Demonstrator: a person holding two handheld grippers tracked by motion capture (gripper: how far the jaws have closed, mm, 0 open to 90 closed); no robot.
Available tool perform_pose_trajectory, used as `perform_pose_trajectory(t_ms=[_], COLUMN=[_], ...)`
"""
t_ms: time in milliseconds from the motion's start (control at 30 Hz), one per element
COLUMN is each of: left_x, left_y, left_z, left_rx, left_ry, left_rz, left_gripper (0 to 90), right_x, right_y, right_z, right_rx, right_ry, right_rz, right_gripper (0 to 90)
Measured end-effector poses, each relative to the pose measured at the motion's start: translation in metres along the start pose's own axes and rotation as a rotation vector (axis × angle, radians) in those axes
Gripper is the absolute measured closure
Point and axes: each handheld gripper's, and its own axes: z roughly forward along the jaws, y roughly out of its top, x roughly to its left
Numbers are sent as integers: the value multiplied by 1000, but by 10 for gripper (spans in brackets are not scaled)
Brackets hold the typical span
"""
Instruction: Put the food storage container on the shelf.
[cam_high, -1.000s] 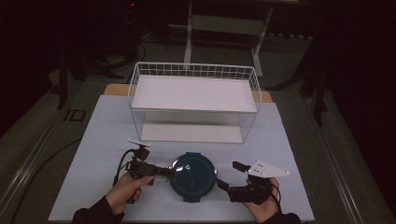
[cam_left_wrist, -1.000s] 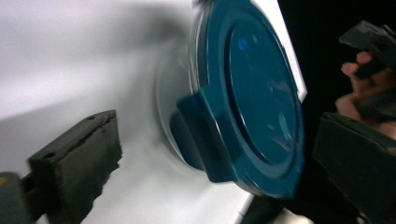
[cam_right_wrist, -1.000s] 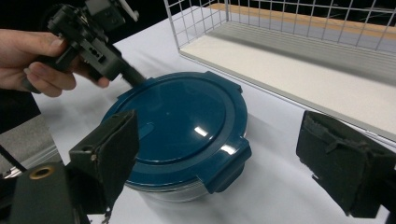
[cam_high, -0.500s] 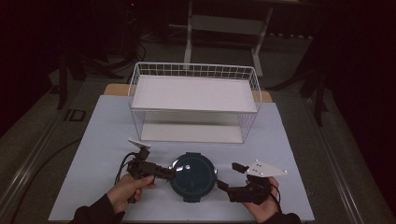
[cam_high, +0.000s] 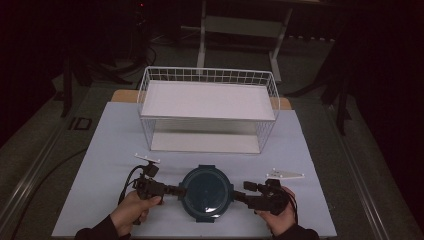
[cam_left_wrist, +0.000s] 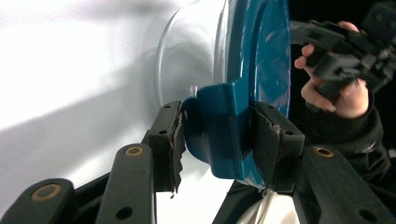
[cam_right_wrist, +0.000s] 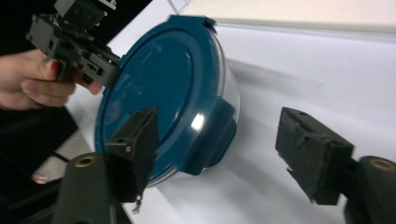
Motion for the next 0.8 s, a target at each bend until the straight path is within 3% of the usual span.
perform_pose_trajectory(t_ms=[267, 500, 667, 800], left_x=[-9, -14, -16, -19], left_y=[-7, -11, -14, -17], left_z=[-3, -3, -3, -3], left_rx=[0, -13, -25, -42], left_ry=[15, 21, 30, 48], left_rz=[86, 112, 118, 123], left_gripper=[573, 579, 580, 576], right_x=[-4, -3, -4, 1], right_y=[-7, -11, -13, -15], right_z=[10, 15, 16, 16], right_rx=[61, 95, 101, 84], right_ry=[86, 156, 168, 145], right_rz=[96, 141, 164, 163], right_gripper=[436, 536, 545, 543])
